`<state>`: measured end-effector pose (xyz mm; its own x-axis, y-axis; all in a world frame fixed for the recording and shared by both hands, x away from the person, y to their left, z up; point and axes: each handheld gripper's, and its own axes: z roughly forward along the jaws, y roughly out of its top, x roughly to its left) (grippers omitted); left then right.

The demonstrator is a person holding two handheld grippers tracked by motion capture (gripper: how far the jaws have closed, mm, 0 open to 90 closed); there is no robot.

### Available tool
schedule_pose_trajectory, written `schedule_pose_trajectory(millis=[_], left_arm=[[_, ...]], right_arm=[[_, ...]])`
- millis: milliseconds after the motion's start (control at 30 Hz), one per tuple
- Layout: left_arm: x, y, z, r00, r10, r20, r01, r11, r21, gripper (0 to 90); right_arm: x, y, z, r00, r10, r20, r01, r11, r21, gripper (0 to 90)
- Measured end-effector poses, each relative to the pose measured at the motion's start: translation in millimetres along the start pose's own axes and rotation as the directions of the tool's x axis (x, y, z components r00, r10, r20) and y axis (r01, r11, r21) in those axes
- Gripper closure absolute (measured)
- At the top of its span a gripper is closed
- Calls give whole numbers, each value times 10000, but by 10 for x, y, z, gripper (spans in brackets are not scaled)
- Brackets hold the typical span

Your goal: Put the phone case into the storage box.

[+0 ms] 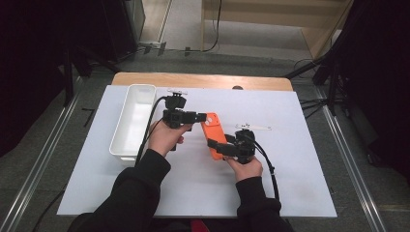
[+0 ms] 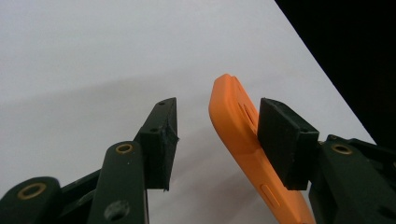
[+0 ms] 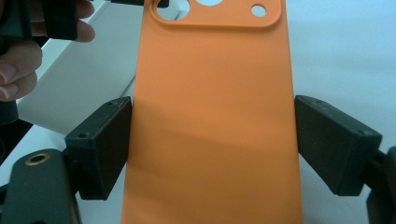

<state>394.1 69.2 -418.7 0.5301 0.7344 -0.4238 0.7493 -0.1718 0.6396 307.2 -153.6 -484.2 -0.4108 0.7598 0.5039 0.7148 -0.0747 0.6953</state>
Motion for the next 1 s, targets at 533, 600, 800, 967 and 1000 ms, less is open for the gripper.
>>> schedule_pose_trajectory(millis=[533, 600, 800, 967, 1000], left_arm=[[-37, 6, 68, 9995, -115, 308, 112, 9999, 127, 572], [-37, 10, 68, 9993, -157, 339, 152, 9998, 136, 573], [-39, 16, 82, 9977, -456, 492, 447, 9988, 193, 600], [-41, 17, 82, 9971, -571, 512, 570, 9984, 39, 652], [-50, 15, 78, 9968, -608, 528, 614, 9981, -106, 654]], right_arm=[[48, -34, 55, 9998, 188, -46, -190, 9995, -254, 144], [51, -32, 52, 9998, 180, -53, -182, 9993, -313, 144], [68, -43, 56, 9998, 206, -35, -207, 9990, -407, 144], [63, -48, 53, 9998, 177, -5, -177, 9982, -567, 144], [65, -53, 61, 9997, 245, -4, -244, 9976, -652, 144]])
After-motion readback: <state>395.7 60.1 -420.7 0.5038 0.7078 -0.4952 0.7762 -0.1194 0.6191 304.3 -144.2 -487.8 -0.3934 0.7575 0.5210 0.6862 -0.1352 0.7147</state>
